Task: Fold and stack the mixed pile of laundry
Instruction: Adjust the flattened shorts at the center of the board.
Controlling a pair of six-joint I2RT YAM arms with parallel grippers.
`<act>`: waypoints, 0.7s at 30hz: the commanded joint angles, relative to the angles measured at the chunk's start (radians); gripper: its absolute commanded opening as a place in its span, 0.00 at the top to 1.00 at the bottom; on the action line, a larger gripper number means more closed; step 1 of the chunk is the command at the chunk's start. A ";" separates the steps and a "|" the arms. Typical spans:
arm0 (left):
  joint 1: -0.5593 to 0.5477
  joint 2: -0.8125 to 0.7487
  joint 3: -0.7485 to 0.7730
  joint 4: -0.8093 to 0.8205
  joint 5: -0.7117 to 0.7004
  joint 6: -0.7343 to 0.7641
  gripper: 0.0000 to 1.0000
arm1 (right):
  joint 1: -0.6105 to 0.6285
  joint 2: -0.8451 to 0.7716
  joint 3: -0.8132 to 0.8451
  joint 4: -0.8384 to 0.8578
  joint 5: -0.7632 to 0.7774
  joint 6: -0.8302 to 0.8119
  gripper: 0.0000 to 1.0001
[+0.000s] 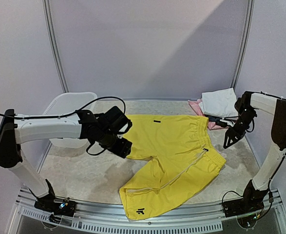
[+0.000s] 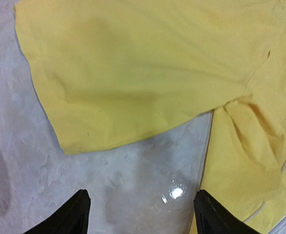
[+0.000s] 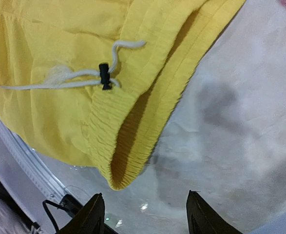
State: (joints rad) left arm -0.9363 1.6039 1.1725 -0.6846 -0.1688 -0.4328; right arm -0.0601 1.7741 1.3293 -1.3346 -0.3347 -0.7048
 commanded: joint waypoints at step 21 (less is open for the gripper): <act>0.315 0.434 0.154 0.144 0.225 0.019 0.38 | 0.198 0.376 0.504 0.228 -0.144 0.096 0.49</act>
State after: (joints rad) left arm -0.6472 1.9999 1.3617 -0.5163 -0.0025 -0.4206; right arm 0.1131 2.1410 1.8069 -1.1500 -0.4572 -0.6312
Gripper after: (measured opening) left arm 0.631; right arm 0.500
